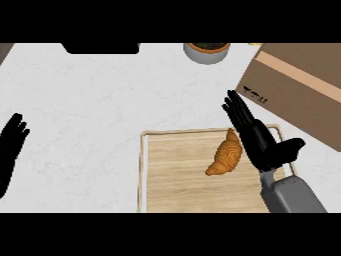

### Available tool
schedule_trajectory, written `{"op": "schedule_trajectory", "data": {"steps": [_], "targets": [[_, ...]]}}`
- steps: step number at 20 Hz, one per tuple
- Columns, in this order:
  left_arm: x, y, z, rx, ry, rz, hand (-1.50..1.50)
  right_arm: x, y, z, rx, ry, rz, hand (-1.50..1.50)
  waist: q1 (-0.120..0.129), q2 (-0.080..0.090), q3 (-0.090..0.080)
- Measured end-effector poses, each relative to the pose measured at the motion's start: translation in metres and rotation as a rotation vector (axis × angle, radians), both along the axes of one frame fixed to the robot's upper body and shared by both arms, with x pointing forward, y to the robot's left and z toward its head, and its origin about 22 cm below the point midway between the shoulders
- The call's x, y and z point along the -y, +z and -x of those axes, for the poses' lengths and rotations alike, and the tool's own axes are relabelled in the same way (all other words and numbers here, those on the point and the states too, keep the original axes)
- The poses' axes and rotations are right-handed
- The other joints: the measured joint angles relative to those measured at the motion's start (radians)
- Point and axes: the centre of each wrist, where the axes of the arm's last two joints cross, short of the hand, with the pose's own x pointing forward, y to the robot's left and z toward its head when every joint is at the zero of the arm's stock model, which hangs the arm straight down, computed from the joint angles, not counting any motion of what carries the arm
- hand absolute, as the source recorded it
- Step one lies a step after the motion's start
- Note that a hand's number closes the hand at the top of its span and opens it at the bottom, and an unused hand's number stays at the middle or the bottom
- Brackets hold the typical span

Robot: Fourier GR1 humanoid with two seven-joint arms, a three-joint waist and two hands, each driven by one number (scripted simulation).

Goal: Pick the croissant from the tray and place it in the cardboard box

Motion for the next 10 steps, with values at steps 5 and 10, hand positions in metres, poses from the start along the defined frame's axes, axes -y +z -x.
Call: {"op": "schedule_trajectory", "data": {"steps": [5, 10], "targets": [[0.014, 0.023, -0.016, 0.099, -0.125, -0.075, 0.00, 0.025, 0.046, -0.016, 0.142, -0.237, 0.210, -1.50, -0.051, -0.027, 0.003], [0.028, 0.042, -0.026, 0.176, -0.261, -0.142, 0.00, 0.088, 0.074, -0.020, 0.200, -0.490, 0.611, -1.50, -0.117, -0.043, -0.003]]}}
